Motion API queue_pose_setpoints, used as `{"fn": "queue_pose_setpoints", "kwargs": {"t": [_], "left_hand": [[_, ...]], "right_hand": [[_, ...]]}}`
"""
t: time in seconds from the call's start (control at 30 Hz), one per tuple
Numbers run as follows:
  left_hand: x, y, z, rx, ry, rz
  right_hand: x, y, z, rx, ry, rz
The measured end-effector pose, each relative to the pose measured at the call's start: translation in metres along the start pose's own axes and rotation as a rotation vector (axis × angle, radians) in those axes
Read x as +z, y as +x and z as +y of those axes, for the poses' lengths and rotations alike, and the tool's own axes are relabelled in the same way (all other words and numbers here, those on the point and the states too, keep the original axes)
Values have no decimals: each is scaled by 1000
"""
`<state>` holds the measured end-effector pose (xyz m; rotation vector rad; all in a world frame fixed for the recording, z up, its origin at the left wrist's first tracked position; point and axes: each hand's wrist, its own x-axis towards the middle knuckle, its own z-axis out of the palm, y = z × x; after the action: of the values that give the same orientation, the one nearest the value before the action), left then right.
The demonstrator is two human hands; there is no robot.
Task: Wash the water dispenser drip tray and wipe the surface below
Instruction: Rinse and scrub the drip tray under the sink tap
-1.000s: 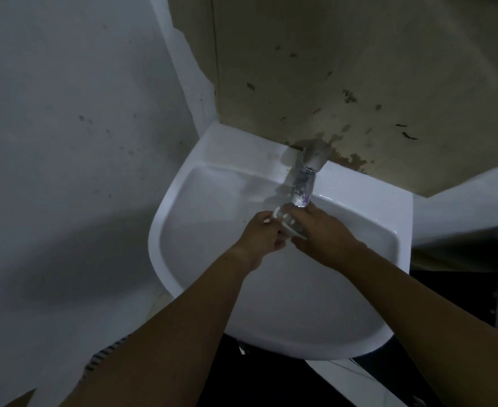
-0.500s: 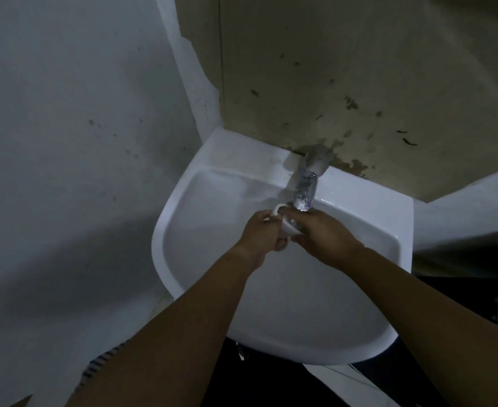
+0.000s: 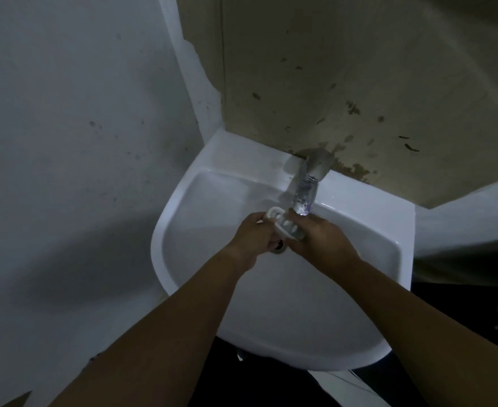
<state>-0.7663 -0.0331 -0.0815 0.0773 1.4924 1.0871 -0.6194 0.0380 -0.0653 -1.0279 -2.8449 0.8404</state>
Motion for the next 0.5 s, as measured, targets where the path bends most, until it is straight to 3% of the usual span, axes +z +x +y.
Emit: {"fn": "queue_pose_setpoints", "kwargs": {"t": [0.27, 0.5], "left_hand": [[2, -3, 3, 11, 1, 22], [5, -6, -2, -14, -30, 34]], "right_hand": [[7, 14, 15, -119, -174, -118], [15, 12, 12, -4, -151, -138]]}}
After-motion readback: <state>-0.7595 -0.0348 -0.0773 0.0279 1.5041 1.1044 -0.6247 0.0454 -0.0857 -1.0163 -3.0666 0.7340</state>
